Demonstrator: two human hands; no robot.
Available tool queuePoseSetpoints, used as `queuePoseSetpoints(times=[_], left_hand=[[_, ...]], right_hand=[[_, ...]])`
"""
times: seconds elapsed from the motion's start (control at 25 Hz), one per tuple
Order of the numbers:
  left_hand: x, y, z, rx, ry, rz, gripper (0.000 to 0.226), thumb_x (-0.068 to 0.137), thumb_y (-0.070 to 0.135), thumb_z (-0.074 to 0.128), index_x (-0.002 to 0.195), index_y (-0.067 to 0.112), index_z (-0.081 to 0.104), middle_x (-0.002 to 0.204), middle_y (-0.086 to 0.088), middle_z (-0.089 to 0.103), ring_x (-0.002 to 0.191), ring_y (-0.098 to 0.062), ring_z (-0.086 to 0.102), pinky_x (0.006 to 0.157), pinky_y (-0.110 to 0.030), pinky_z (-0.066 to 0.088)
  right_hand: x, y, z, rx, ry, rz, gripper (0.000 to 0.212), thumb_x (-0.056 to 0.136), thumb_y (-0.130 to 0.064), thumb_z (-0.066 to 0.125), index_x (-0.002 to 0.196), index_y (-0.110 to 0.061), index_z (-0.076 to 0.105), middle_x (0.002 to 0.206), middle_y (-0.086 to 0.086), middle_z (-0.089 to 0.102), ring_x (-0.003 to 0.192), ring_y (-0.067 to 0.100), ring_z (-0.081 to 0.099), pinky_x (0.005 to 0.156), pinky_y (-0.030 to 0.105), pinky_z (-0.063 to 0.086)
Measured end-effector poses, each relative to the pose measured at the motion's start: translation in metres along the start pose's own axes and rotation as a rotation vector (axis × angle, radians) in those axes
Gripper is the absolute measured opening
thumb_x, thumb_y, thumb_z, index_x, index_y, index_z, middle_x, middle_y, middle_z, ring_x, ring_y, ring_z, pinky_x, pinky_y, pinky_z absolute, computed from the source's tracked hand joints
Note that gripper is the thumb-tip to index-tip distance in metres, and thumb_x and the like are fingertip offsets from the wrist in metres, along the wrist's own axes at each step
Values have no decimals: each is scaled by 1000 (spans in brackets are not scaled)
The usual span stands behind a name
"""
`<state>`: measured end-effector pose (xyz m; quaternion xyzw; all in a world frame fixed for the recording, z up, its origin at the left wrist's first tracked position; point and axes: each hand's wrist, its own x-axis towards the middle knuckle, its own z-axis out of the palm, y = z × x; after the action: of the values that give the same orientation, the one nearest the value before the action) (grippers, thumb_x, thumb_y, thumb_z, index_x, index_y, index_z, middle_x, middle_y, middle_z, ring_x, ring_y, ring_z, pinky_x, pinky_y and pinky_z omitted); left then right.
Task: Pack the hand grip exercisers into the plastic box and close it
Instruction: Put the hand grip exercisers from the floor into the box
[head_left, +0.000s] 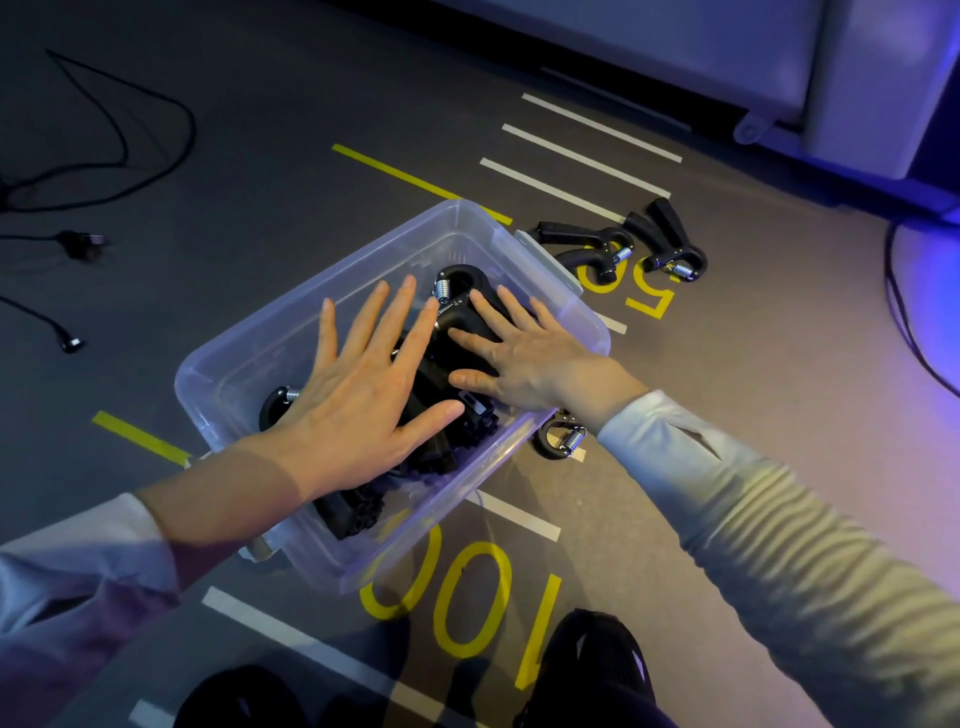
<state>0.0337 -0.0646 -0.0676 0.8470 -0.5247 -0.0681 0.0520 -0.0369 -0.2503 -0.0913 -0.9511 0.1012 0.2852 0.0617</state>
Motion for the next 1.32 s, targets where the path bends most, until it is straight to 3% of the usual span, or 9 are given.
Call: queuePoseSetpoints(times=[0.08, 0.24, 0.36, 0.56, 0.68, 0.84, 0.92, 1.12, 1.32], left_hand=[[3, 4, -1, -5, 7, 3, 87, 79, 71, 7, 147, 18, -6, 155, -7, -14, 142, -23, -14, 108, -51, -13], [14, 16, -1, -22, 36, 19, 87, 81, 70, 11, 148, 16, -2, 155, -8, -12, 142, -25, -12, 108, -51, -13], [26, 33, 3, -23, 38, 46, 88, 81, 71, 13, 148, 15, 0, 155, -9, -12, 142, -26, -12, 107, -52, -11], [55, 59, 13, -49, 23, 74, 90, 80, 73, 10, 148, 15, 1, 155, -8, -13, 142, -28, -10, 106, -53, -11], [78, 72, 17, -87, 15, 77, 90, 77, 75, 12, 148, 22, -3, 154, -2, -20, 141, -27, -16, 106, -52, -14], [109, 89, 23, -100, 4, 106, 94, 73, 79, 14, 147, 26, -7, 153, 1, -25, 139, -26, -23, 106, -53, -13], [121, 94, 27, -88, 0, 94, 97, 71, 80, 13, 147, 24, -9, 152, 0, -27, 139, -25, -25, 106, -51, -16], [138, 93, 34, -54, -31, 75, 96, 72, 79, 9, 148, 24, -7, 155, -2, -18, 139, -22, -23, 106, -50, -19], [146, 91, 31, -93, -49, 89, 88, 70, 78, 8, 144, 30, 17, 155, 3, 6, 142, -21, -8, 108, -51, -16]], right_hand=[[-3, 2, 2, 117, 138, -43, 63, 92, -63, 24, 148, -34, 18, 159, 1, -7, 146, 23, -12, 118, 44, -4], [-14, 8, 7, 277, 640, -89, 61, 94, -53, 28, 145, -19, 33, 154, 4, 28, 141, 22, 26, 114, 37, 23], [-20, 26, 15, 333, 868, -8, 62, 95, -48, 29, 145, -13, 32, 153, 5, 28, 141, 21, 27, 113, 35, 24], [-16, 73, 30, 643, 986, 96, 61, 96, -44, 26, 145, -8, 33, 156, 5, 21, 144, 18, 19, 117, 30, 16], [-6, 108, 39, 696, 899, 264, 60, 97, -45, 25, 145, -11, 32, 157, 4, 17, 146, 19, 11, 118, 32, 10], [19, 149, 51, 188, 510, 390, 58, 98, -43, 32, 148, -15, 22, 159, 5, 3, 147, 26, -2, 117, 44, 4], [36, 161, 54, 58, 362, 384, 64, 97, -38, 37, 151, -15, 10, 159, 5, -4, 146, 27, -7, 117, 45, 1], [67, 181, 57, 129, 307, 322, 65, 98, -39, 37, 151, -17, 5, 160, 1, -2, 147, 26, -1, 117, 44, 8], [97, 194, 54, 259, 218, 366, 69, 98, -45, 35, 151, -24, -3, 159, -3, -7, 146, 32, 1, 116, 48, 15]])
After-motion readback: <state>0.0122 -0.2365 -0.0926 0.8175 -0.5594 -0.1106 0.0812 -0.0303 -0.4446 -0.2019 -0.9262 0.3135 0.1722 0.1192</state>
